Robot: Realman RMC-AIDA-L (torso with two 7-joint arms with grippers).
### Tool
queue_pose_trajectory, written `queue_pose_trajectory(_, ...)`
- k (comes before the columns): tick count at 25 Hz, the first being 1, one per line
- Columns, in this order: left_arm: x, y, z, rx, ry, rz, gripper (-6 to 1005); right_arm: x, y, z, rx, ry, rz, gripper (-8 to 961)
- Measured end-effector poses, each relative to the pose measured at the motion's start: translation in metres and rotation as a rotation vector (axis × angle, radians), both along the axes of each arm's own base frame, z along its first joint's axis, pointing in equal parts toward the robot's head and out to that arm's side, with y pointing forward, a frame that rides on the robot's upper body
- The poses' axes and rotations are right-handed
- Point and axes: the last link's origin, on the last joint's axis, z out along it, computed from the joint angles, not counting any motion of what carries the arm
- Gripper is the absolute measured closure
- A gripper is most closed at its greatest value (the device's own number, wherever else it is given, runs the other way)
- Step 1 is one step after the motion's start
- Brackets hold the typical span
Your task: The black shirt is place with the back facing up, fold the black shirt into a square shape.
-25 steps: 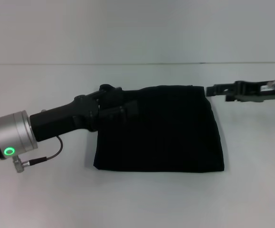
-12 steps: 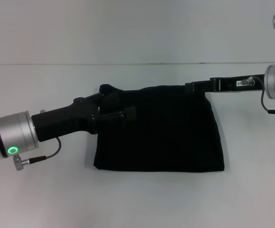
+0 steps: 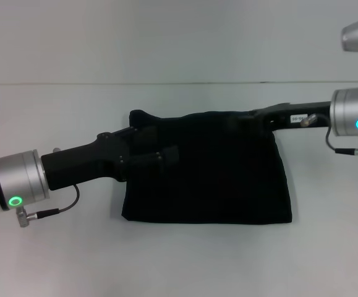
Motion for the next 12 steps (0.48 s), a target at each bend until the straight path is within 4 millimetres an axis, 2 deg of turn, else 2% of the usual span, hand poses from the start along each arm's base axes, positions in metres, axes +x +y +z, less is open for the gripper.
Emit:
queue_pose_trajectory(7,0.000,-0.001,-0.001,-0.007,-0.003,-0.001,123,-0.003,-0.001,-0.028,-0.013,-0.129,0.049,781)
queue_pose_trajectory(12,0.000,-0.001,-0.001,-0.006,-0.001,0.006,123,-0.001,0.001,-0.050,0.026,-0.253,0.078,955)
